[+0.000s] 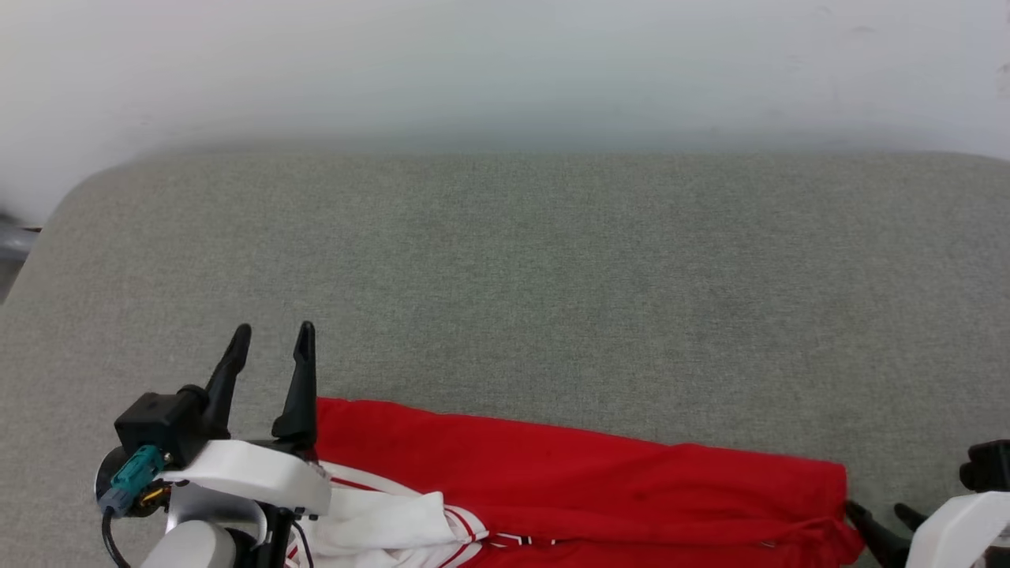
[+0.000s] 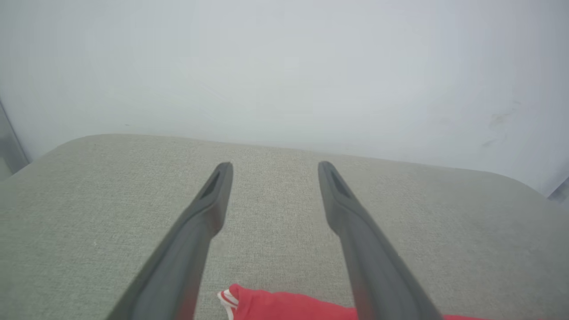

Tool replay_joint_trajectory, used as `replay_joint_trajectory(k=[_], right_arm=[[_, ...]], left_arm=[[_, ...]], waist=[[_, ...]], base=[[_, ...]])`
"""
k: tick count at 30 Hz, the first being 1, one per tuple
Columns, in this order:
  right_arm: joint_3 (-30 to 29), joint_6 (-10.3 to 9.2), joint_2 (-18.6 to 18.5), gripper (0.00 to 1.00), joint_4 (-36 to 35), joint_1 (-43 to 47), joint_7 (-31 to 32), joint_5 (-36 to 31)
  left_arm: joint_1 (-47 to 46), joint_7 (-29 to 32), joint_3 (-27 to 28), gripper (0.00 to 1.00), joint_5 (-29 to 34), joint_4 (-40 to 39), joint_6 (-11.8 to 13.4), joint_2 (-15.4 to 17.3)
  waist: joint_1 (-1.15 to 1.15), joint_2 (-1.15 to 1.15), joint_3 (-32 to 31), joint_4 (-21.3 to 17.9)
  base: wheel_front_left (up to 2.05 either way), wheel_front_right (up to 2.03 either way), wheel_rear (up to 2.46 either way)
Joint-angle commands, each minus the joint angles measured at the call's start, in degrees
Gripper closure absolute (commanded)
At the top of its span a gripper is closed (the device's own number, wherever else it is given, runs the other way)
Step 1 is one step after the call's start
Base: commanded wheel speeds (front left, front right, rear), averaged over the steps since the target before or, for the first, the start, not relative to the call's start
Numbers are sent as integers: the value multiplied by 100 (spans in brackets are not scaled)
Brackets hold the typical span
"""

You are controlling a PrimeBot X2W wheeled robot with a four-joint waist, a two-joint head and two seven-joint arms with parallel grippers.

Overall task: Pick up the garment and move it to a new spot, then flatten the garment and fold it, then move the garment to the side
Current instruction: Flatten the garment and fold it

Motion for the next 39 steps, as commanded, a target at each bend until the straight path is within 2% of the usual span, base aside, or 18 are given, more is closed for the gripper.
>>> replay_joint_trajectory(k=[1, 3, 11, 12, 14, 22, 29, 36, 39], right_arm=[[72, -5, 101, 0, -35, 55, 60, 11], [238, -5, 294, 0, 53, 118, 273, 74], [441, -5, 590, 0, 594, 243, 759, 171], [466, -4, 628, 53, 636, 253, 813, 178], [510, -3, 668, 100, 664, 228, 837, 195], [311, -6, 422, 100, 289, -155, 576, 140], [-70, -7, 231, 100, 122, -270, 706, 98], [-971, -7, 22, 100, 233, -204, 925, 66], [-1371, -6, 88, 100, 305, -221, 1074, 204]], left_arm=[[-37, -37, 63, 0, 142, -137, 68, -100], [78, -41, 165, 0, 477, -460, 92, -311], [168, -43, 184, 0, 780, -578, -13, -541], [162, -44, 192, 0, 808, -571, -19, -564], [162, -44, 193, 0, 846, -536, -28, -594], [265, -44, 198, 0, 967, -382, -48, -543], [344, -33, 176, 0, 979, -343, -15, -491], [506, 20, 153, 0, 942, -333, 32, -454], [546, 36, 132, 0, 960, -365, 75, -448]], waist=[[0, 0, 83, 83], [0, 0, 196, 214], [0, 0, 371, 359], [0, 0, 382, 363], [0, 0, 394, 358], [0, 0, 214, 233], [0, 0, -12, 131], [0, 0, -230, 70], [0, 0, -285, 61]], base=[[0, 0, 0], [0, 0, 0], [0, 0, 0], [0, 0, 0], [0, 0, 0], [0, 0, 0], [0, 0, 0], [0, 0, 0], [0, 0, 0]])
